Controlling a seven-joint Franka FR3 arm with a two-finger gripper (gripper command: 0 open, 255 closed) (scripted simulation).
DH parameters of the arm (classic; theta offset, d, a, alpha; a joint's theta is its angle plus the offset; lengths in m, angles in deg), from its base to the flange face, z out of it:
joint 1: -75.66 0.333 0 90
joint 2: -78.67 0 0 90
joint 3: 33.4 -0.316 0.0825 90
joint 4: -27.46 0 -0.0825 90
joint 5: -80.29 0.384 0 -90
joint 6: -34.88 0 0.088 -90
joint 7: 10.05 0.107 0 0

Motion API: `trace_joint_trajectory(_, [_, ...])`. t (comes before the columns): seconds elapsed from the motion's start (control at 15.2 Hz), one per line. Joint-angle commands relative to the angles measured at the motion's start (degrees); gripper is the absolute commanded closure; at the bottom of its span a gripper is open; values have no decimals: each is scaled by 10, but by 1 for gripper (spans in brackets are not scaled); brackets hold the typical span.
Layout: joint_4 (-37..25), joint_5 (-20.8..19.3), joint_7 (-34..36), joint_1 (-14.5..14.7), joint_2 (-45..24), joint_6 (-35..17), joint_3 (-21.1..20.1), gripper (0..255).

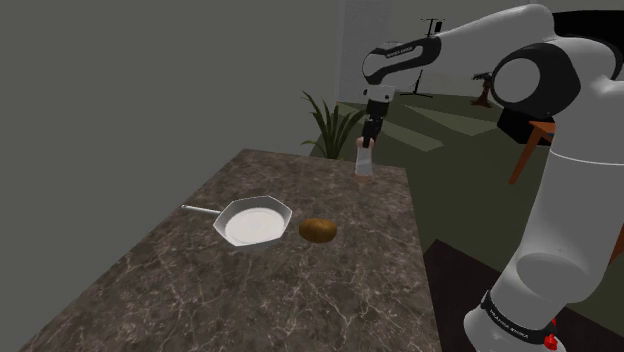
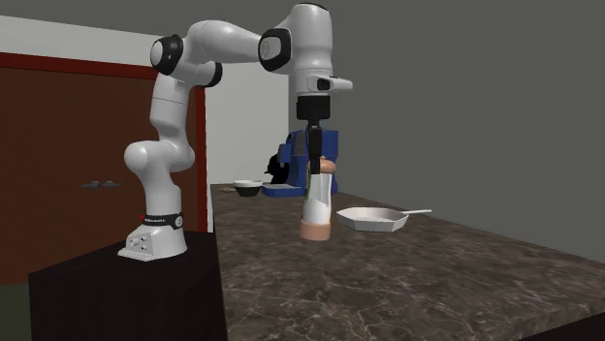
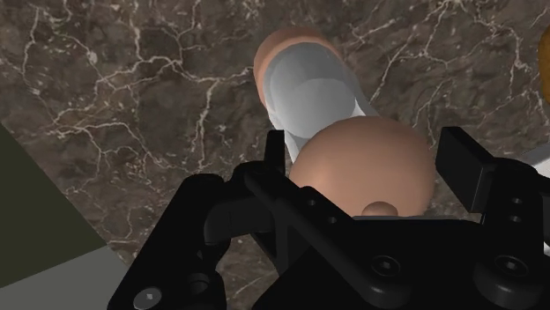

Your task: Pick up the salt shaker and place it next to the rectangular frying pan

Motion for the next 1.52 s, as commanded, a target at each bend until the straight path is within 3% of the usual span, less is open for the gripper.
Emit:
trace_joint_trajectory(0.0, [-10, -2, 2, 0, 4, 14, 1, 255])
trace_joint_trajectory(1.45, [-197, -1, 24, -12, -9, 187, 5, 255])
